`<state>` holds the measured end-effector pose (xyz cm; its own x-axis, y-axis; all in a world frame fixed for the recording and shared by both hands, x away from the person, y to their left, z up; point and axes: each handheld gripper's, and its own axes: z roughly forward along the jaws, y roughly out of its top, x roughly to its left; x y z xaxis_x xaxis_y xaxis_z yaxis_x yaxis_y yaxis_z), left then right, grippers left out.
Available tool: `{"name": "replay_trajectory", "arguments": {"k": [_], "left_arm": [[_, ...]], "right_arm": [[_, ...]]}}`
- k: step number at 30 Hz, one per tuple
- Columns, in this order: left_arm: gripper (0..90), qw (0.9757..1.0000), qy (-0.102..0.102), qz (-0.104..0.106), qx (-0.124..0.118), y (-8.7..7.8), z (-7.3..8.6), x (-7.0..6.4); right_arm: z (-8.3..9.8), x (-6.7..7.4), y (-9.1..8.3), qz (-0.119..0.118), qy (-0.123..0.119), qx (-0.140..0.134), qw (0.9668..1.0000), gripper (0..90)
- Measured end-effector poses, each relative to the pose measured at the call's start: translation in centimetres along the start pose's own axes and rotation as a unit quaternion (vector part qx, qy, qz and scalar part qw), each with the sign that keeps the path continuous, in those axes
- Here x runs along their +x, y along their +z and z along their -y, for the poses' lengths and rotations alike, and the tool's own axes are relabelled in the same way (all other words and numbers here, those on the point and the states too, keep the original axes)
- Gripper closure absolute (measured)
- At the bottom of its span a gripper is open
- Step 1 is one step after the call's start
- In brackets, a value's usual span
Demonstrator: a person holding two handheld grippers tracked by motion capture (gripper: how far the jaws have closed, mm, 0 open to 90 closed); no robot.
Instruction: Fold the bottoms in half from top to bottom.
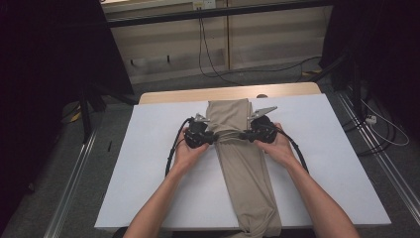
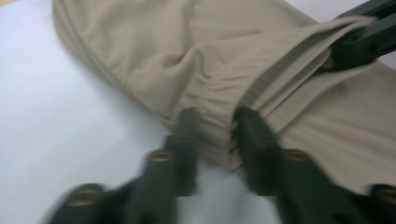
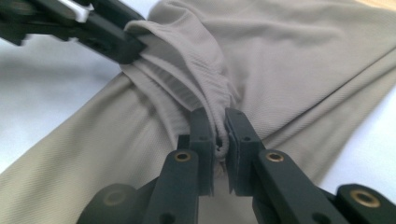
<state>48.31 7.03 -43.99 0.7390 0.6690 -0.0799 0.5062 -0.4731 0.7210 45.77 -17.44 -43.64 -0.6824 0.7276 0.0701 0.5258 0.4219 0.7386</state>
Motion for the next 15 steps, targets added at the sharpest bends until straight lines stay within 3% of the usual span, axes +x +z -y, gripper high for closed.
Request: {"name": "replay_trajectory", "arguments": {"k": [4, 9, 11, 15], "left_arm": [[84.4, 0.9993, -0.002, 0.036, -0.012, -1.5, -1.0, -0.9], [87.8, 0.9974, 0.018, 0.068, -0.017, -4.8, -1.2, -3.9], [87.8, 0.9965, 0.026, 0.078, -0.012, -5.5, -0.6, -5.1], [88.1, 0.9951, 0.036, 0.092, -0.006, -6.3, 0.7, -6.8]], "right_arm": [[-0.3, -0.4, -2.2, 0.005, 0.004, -0.017, 0.9998, 83.2], [0.5, -0.5, -5.3, -0.012, 0.008, -0.022, 0.9997, 83.0], [1.2, 0.1, -6.6, -0.024, 0.011, -0.029, 0.9992, 82.9], [2.6, 2.2, -8.3, -0.028, -0.009, -0.017, 0.9994, 83.0]]}}
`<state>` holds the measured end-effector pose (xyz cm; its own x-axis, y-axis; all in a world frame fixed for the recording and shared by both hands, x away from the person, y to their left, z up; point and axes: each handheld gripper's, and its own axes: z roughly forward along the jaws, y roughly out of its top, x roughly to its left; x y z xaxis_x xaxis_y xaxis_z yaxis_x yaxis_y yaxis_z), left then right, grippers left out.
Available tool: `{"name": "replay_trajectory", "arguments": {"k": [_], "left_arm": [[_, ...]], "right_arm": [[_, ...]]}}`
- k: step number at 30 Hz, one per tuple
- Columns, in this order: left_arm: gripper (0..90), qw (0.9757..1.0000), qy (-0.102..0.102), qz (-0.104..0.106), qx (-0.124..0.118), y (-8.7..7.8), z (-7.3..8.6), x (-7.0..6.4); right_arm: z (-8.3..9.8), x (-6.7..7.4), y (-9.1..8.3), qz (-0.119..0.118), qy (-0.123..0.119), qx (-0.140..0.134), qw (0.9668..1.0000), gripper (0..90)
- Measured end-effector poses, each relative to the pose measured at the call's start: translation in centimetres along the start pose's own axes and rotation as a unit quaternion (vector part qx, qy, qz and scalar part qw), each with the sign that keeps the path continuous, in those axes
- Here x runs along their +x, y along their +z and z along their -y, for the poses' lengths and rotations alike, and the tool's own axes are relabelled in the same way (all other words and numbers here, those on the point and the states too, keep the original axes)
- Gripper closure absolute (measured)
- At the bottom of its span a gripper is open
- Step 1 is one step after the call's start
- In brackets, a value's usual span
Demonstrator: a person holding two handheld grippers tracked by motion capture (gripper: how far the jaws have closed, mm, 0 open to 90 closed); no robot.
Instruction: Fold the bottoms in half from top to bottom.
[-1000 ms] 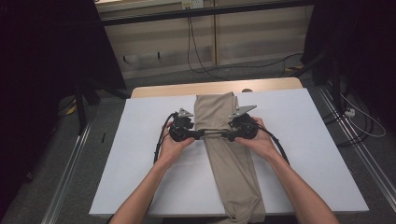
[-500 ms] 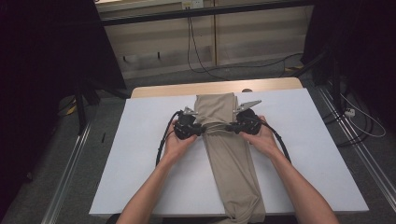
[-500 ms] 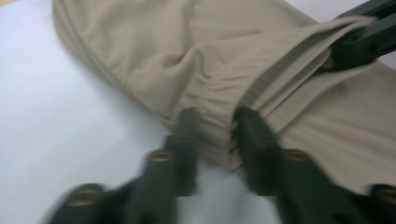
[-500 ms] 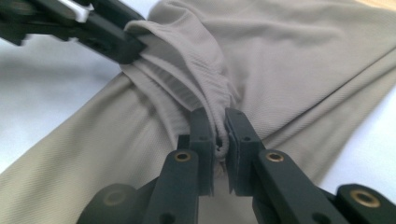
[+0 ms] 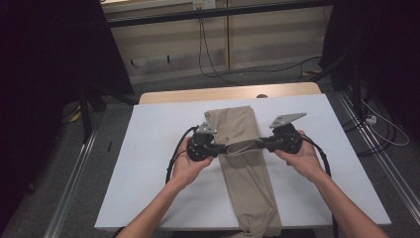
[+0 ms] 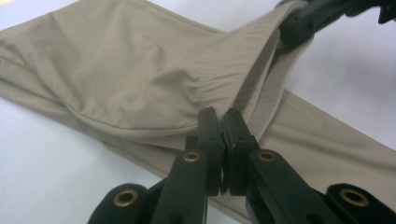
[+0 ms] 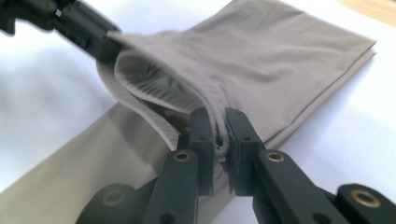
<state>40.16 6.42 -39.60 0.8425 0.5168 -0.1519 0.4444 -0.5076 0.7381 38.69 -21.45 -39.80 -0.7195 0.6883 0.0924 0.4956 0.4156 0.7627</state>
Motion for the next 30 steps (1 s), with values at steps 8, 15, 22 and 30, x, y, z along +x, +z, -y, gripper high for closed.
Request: {"name": "replay_trajectory", "arguments": {"k": [8, 15, 22, 30], "left_arm": [[88.1, 0.9992, 0.021, 0.030, 0.014, -2.2, 2.2, -3.9], [88.1, 0.9973, 0.028, 0.062, 0.028, -3.6, 4.0, -6.7], [88.1, 0.9939, 0.041, 0.079, 0.064, -2.9, 5.7, -9.0], [75.1, 0.9903, 0.045, 0.091, 0.095, -1.3, 7.2, -9.6]], "right_arm": [[2.9, 3.8, -2.7, -0.029, -0.005, 0.005, 0.9996, 83.0], [4.9, 6.9, -4.6, -0.055, -0.013, 0.018, 0.9982, 82.9], [7.1, 8.7, -5.6, -0.066, -0.016, 0.039, 0.9969, 82.5], [9.4, 9.7, -4.6, -0.058, -0.042, 0.085, 0.9938, 71.1]]}}
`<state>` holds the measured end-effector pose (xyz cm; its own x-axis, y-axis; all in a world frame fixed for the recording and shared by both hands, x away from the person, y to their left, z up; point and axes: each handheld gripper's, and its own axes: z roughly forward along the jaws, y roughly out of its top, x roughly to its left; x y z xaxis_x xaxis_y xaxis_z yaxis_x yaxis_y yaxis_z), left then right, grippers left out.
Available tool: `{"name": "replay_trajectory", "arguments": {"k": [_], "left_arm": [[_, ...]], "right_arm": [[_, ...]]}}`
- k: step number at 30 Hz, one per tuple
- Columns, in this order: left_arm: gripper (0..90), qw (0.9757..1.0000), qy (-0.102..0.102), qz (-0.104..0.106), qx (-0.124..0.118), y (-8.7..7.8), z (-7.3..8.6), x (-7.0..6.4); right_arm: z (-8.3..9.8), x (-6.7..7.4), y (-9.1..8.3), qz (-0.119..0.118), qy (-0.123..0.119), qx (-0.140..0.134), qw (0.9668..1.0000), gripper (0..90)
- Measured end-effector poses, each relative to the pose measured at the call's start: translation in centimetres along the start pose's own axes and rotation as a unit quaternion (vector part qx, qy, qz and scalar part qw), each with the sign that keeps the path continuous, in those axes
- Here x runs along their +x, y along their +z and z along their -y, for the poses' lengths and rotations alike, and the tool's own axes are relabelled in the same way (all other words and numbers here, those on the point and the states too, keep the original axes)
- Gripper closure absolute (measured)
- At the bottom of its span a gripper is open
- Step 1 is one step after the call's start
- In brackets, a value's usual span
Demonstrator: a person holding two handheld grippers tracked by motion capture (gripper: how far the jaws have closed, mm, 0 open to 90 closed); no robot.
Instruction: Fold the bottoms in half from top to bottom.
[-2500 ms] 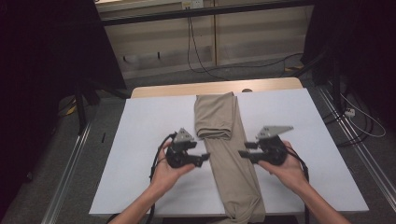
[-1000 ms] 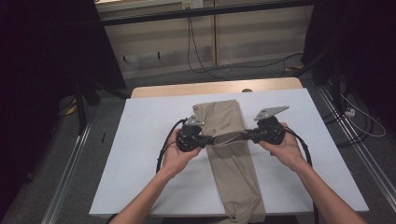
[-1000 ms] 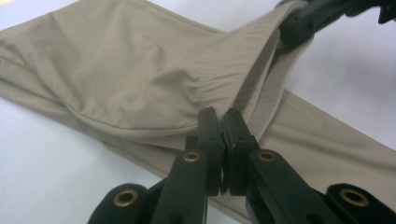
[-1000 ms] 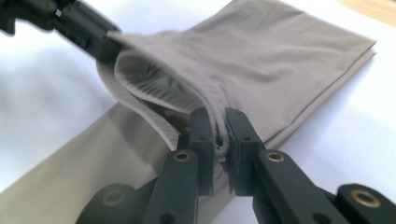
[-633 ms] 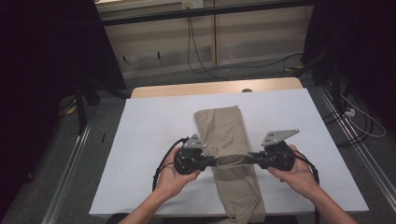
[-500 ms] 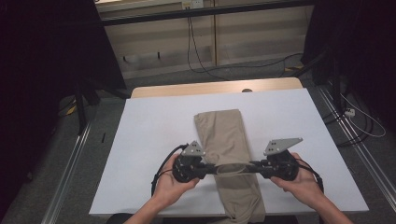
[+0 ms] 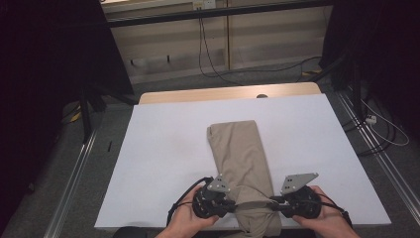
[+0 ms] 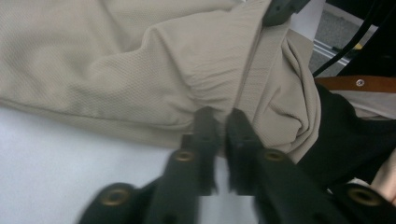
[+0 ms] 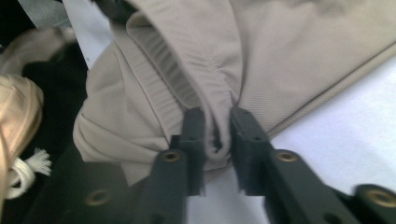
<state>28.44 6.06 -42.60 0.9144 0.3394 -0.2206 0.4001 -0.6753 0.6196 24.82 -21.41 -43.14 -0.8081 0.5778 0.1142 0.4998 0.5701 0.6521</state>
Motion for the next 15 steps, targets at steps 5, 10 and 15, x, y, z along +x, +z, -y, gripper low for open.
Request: {"name": "replay_trajectory", "arguments": {"k": [5, 10, 15], "left_arm": [[41.6, 0.9991, -0.010, -0.011, -0.041, -1.4, -0.9, 1.6], [25.3, 0.9913, -0.063, -0.077, -0.086, -2.9, -3.1, 6.3], [19.5, 0.9809, -0.114, -0.122, -0.101, -2.7, -4.5, 11.7]], "right_arm": [[-1.5, -1.4, -1.1, -0.035, 0.032, -0.054, 0.9974, 38.7], [-4.0, -5.2, -1.4, 0.013, 0.062, -0.094, 0.9936, 30.5], [-6.1, -10.4, 0.7, 0.059, 0.107, -0.098, 0.9877, 28.4]]}}
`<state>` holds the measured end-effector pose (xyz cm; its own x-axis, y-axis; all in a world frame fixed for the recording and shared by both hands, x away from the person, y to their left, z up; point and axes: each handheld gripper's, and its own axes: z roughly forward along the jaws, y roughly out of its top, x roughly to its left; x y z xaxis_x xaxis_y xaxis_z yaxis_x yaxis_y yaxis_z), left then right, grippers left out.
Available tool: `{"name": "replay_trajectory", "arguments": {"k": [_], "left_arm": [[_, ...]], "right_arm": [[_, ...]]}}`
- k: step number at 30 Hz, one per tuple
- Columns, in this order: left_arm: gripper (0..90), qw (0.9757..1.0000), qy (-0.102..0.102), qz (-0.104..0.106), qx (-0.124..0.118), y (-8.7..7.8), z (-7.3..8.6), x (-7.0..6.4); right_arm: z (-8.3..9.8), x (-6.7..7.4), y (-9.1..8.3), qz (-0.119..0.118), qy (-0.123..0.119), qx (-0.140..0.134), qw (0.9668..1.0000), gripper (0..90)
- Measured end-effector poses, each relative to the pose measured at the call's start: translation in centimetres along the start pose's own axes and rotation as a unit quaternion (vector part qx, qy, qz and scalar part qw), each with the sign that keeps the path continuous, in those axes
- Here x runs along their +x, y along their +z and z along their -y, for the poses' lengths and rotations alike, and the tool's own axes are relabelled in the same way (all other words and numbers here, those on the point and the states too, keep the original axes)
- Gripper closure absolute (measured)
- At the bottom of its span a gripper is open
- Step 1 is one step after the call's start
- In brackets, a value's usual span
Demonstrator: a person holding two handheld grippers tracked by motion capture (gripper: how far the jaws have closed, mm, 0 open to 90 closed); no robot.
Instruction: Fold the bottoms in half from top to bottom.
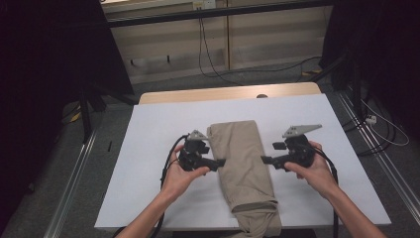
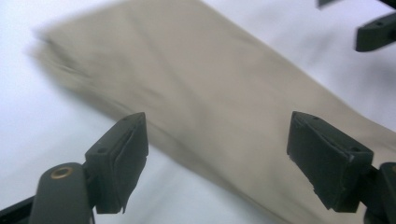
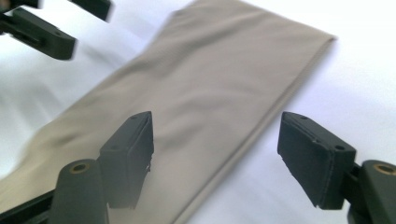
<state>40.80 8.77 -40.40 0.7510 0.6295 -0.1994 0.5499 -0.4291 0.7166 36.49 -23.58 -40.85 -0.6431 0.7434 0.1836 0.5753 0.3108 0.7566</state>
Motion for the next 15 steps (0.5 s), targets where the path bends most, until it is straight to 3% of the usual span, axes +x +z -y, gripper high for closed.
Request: {"name": "replay_trajectory", "arguments": {"k": [1, 3, 4, 6, 9, 12, 13, 15], "left_arm": [[18.7, 1.0000, 0.002, -0.005, -0.002, 0.4, -0.4, 0.7], [18.9, 0.9989, 0.013, -0.043, -0.014, 1.3, -1.1, 1.8], [18.7, 0.9986, 0.009, -0.049, -0.017, 1.8, -1.4, 2.5], [18.2, 0.9989, -0.015, -0.040, -0.018, 2.8, -2.2, 3.9], [15.4, 0.9973, -0.025, -0.064, -0.025, 4.3, -3.2, 5.9], [16.5, 0.9965, -0.045, -0.069, -0.015, 5.4, -3.8, 7.8], [16.5, 0.9951, -0.051, -0.084, -0.012, 5.8, -3.9, 8.1], [16.6, 0.9944, -0.067, -0.081, -0.007, 6.3, -4.1, 9.0]], "right_arm": [[-0.3, -0.8, 0.7, 0.003, 0.000, 0.002, 1.0000, 30.8], [-0.9, -2.3, 2.2, 0.012, 0.010, 0.002, 0.9999, 32.7], [-1.2, -2.9, 2.9, 0.019, 0.008, 0.000, 0.9998, 33.0], [-1.8, -4.2, 4.4, 0.034, 0.000, 0.003, 0.9994, 34.2], [-2.8, -6.1, 6.2, 0.060, 0.013, -0.002, 0.9981, 37.2], [-3.9, -7.9, 7.9, 0.062, 0.038, 0.000, 0.9973, 37.3], [-4.2, -8.3, 8.5, 0.066, 0.041, 0.010, 0.9969, 35.3], [-4.7, -9.0, 9.8, 0.070, 0.034, 0.020, 0.9968, 33.3]]}}
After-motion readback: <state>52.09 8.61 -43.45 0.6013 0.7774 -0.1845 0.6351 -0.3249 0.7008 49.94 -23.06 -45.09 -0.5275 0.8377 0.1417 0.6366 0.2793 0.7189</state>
